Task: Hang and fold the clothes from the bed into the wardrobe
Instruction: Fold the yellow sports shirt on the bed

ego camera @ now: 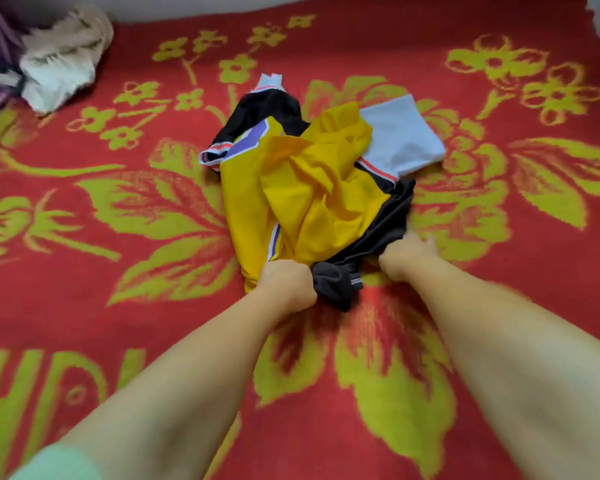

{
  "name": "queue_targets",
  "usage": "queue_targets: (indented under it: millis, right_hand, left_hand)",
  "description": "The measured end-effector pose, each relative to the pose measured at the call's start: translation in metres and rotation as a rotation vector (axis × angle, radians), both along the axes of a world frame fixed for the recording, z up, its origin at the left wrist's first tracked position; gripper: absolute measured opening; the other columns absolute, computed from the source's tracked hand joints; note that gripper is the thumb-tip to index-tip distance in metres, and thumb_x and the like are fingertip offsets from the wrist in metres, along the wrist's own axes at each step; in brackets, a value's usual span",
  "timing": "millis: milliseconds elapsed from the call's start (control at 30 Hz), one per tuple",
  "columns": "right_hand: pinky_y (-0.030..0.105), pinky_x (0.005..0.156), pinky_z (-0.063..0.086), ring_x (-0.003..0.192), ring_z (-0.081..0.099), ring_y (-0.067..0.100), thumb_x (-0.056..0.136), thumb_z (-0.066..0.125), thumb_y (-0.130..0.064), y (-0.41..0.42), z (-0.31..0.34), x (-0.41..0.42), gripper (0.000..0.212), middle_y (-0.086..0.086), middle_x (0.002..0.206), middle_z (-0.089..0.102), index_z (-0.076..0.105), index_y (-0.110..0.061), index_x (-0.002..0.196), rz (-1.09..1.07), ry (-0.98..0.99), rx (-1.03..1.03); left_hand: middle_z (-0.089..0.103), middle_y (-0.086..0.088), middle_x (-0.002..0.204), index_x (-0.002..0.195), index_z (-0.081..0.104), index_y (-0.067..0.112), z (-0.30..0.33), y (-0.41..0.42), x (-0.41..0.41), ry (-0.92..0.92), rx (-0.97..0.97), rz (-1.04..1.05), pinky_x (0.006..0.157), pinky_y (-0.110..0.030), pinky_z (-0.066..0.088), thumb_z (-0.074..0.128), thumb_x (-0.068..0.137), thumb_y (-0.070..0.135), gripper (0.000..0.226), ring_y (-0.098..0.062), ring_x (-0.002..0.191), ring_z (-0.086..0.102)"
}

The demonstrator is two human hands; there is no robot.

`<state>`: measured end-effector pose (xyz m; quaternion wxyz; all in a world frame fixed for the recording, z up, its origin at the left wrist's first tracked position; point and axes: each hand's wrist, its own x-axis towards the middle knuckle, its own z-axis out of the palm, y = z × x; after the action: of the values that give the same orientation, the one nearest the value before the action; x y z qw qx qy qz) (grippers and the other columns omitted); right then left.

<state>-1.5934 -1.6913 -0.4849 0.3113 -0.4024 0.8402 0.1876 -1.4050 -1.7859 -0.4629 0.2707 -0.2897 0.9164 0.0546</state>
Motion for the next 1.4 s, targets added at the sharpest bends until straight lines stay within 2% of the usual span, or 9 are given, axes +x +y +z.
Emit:
queue_targets:
  millis: [233,367,533,700,900,1100,1200,1300,1400]
  right_hand:
    - [0.044,0.116,0.022,0.147,0.01,0.034,0.101,0.037,-0.031,0.216,0.051,0.12,0.062,0.013,0.16,-0.009,0.006,-0.017,0.154,0.046,-0.315,0.26]
    - [0.039,0.116,0.023,0.146,0.013,0.032,0.101,0.038,-0.03,0.259,0.059,0.148,0.061,0.014,0.16,-0.004,0.011,-0.012,0.153,-0.045,-0.399,0.138]
    - [0.04,0.086,0.043,0.112,0.05,0.034,0.096,0.039,-0.02,0.265,0.079,0.17,0.028,0.014,0.126,0.049,0.051,-0.006,0.117,-0.106,-0.118,-0.189]
    - [0.041,0.079,0.038,0.106,0.049,0.032,0.09,0.049,-0.012,0.242,0.089,0.185,0.031,0.012,0.115,0.052,0.053,-0.008,0.12,0.342,-0.011,-0.713]
    - [0.054,0.115,0.018,0.146,0.011,0.024,0.09,0.06,-0.044,0.248,0.056,0.243,0.089,0.005,0.16,0.007,-0.001,-0.031,0.153,0.318,-0.237,-0.347]
    - [0.045,0.111,0.023,0.126,0.04,0.031,0.089,0.051,-0.01,0.249,0.045,0.273,0.042,0.01,0.136,0.044,0.051,-0.016,0.13,0.047,-0.036,-0.593]
    - [0.043,0.107,0.029,0.12,0.046,0.031,0.089,0.049,-0.007,0.259,0.064,0.286,0.037,0.011,0.13,0.052,0.054,-0.011,0.126,-0.05,-0.101,-0.637]
    - [0.042,0.093,0.037,0.113,0.049,0.035,0.088,0.051,-0.007,0.262,0.112,0.298,0.033,0.014,0.12,0.053,0.056,-0.006,0.12,0.0,-0.063,-0.662]
    - [0.043,0.083,0.041,0.109,0.051,0.034,0.088,0.052,-0.008,0.249,0.168,0.317,0.023,0.016,0.114,0.053,0.058,-0.002,0.11,0.072,-0.011,-0.678]
  left_hand:
    - [0.067,-0.008,0.108,0.095,0.065,0.016,0.019,0.222,0.132,-0.19,0.252,0.103,0.094,-0.041,0.041,0.042,0.081,0.021,0.027,-0.029,0.102,0.062]
    - [0.067,-0.005,0.104,0.085,0.059,0.02,0.021,0.284,0.15,-0.188,0.279,0.128,0.097,-0.043,0.038,0.041,0.081,0.02,0.018,-0.027,0.1,0.062]
    - [0.066,-0.006,0.105,0.096,0.055,0.016,0.014,0.3,0.17,-0.104,0.25,0.122,0.067,-0.031,0.038,0.045,0.085,0.026,0.018,-0.028,0.098,0.061]
    - [0.049,-0.008,0.125,0.129,0.034,0.012,-0.005,0.319,0.195,-0.074,0.223,0.106,0.097,-0.042,0.034,0.054,0.084,0.048,0.061,-0.029,0.117,0.048]
    - [0.041,-0.011,0.132,0.14,0.026,0.01,0.014,0.31,0.202,-0.102,0.365,0.033,0.101,-0.043,0.033,0.054,0.083,0.024,0.066,-0.03,0.126,0.041]
    - [0.06,-0.01,0.118,0.147,0.026,0.019,0.037,0.305,0.28,0.577,0.303,0.342,0.083,-0.04,0.045,0.052,0.081,0.01,0.072,-0.035,0.104,0.057]
    - [0.056,-0.01,0.119,0.151,0.015,0.018,0.049,0.285,0.321,0.427,0.221,0.471,0.079,-0.044,0.048,0.059,0.088,0.024,0.077,-0.034,0.103,0.057]
    - [0.056,-0.009,0.124,0.128,0.044,0.014,0.083,0.243,0.351,0.149,0.1,0.429,0.087,-0.042,0.048,0.056,0.093,0.032,0.042,-0.031,0.113,0.055]
    - [0.059,-0.01,0.116,0.11,0.057,0.012,0.135,0.206,0.363,0.153,0.036,0.362,0.08,-0.037,0.045,0.054,0.094,0.033,0.027,-0.031,0.109,0.057]
